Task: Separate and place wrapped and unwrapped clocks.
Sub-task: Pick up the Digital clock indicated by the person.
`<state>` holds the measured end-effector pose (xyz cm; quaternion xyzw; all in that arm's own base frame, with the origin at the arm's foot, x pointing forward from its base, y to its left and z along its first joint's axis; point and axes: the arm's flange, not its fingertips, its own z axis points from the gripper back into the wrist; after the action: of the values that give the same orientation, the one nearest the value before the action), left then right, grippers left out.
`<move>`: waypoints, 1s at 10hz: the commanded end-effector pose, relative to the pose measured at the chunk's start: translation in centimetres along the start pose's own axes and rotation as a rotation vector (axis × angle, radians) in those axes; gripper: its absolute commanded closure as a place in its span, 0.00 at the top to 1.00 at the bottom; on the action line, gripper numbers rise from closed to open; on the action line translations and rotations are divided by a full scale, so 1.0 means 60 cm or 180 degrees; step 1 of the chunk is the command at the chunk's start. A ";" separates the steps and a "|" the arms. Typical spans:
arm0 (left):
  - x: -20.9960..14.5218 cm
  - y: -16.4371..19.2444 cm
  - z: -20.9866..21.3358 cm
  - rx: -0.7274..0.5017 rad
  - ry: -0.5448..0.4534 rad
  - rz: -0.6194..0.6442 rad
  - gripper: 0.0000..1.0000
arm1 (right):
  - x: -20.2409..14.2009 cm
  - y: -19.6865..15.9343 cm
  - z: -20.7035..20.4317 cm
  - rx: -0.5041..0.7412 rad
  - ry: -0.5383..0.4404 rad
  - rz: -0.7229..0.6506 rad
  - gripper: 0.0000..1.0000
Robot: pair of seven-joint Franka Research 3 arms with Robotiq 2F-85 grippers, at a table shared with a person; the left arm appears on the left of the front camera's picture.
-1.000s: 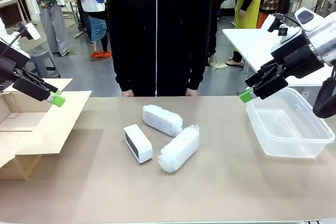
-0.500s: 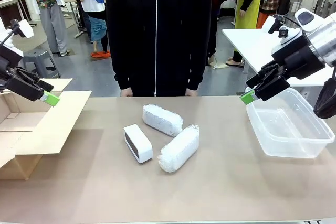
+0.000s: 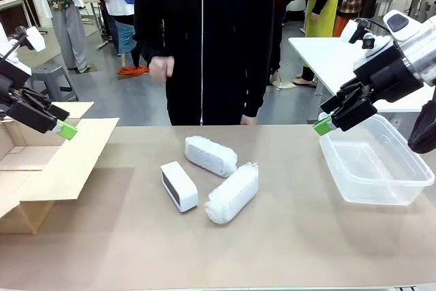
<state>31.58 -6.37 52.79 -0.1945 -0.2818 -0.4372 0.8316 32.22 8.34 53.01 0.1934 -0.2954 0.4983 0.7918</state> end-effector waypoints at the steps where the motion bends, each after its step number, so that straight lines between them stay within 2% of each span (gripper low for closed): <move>1: 0.000 0.001 0.003 0.0001 -0.0033 -0.0001 1.00 | 0.000 0.001 -0.003 0.0049 -0.0024 -0.0012 1.00; 10: 0.000 0.001 0.003 0.0001 -0.0033 -0.0001 1.00 | 0.000 0.001 -0.003 0.0049 -0.0024 -0.0012 1.00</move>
<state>31.58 -6.23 52.86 -0.1913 -0.2827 -0.4350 0.8332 32.18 8.38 53.03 0.1909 -0.2947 0.4987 0.7925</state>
